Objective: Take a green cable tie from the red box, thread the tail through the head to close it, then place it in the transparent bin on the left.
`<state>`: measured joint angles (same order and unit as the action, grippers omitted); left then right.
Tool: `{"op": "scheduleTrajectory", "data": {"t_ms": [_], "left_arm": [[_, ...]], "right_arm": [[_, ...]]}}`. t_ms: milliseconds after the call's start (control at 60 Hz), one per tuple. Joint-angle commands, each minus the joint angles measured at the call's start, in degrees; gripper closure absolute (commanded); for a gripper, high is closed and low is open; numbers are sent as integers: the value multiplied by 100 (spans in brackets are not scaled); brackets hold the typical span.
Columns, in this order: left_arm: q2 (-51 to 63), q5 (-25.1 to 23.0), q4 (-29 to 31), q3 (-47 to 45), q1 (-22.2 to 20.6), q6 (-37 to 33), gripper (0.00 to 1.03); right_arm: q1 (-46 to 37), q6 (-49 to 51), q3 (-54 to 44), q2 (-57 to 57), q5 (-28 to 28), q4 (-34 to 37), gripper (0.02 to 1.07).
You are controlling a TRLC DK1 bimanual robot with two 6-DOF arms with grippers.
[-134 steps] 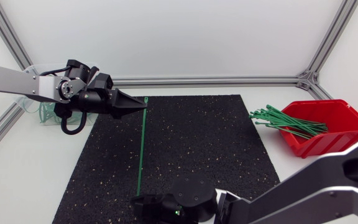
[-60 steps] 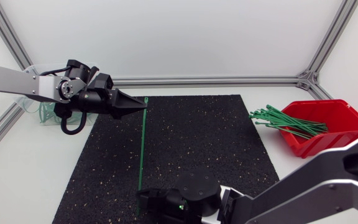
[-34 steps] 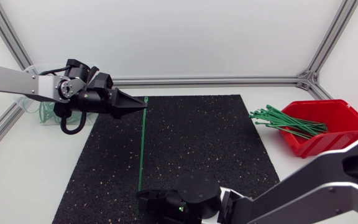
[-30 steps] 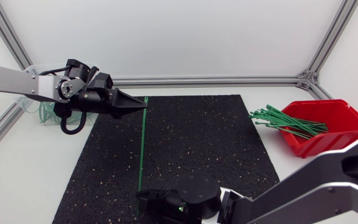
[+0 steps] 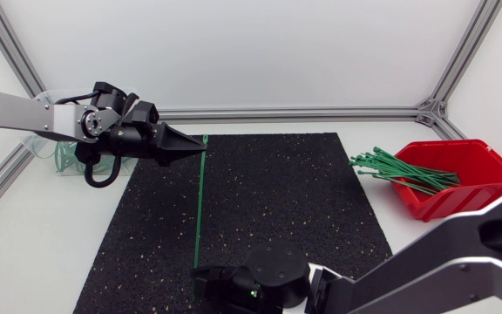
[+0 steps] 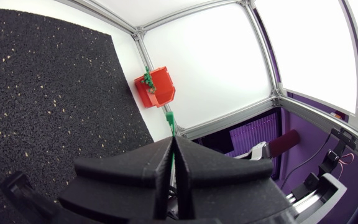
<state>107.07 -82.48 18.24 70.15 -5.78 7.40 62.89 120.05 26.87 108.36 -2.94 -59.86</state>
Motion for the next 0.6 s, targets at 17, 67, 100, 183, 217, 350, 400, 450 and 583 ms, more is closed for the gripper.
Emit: {"op": "scheduleTrajectory", "data": {"t_ms": [17,67,100,183,217,350,400,450,583], "left_arm": [[-151,-102,83,210,-107,-116,100],[-160,-102,92,236,-134,-116,100],[-160,-102,101,254,-151,-116,100],[-160,-102,101,289,-160,-116,100],[-151,-93,101,289,-151,-116,100],[-107,-93,101,324,-81,-125,100],[-98,-93,101,341,-37,-125,100],[-98,-93,101,385,-2,-125,100],[-72,-93,101,447,33,-125,100]], "right_arm": [[100,-113,-279,160,-22,202,83],[92,-113,-297,160,-5,202,83],[92,-122,-305,151,13,194,83],[83,-175,-305,133,74,202,84],[83,-175,-305,133,83,202,84],[92,-219,-376,72,57,202,84],[92,-228,-393,63,65,202,84],[92,-228,-402,63,57,202,84],[83,-228,-420,36,65,202,84]]}}
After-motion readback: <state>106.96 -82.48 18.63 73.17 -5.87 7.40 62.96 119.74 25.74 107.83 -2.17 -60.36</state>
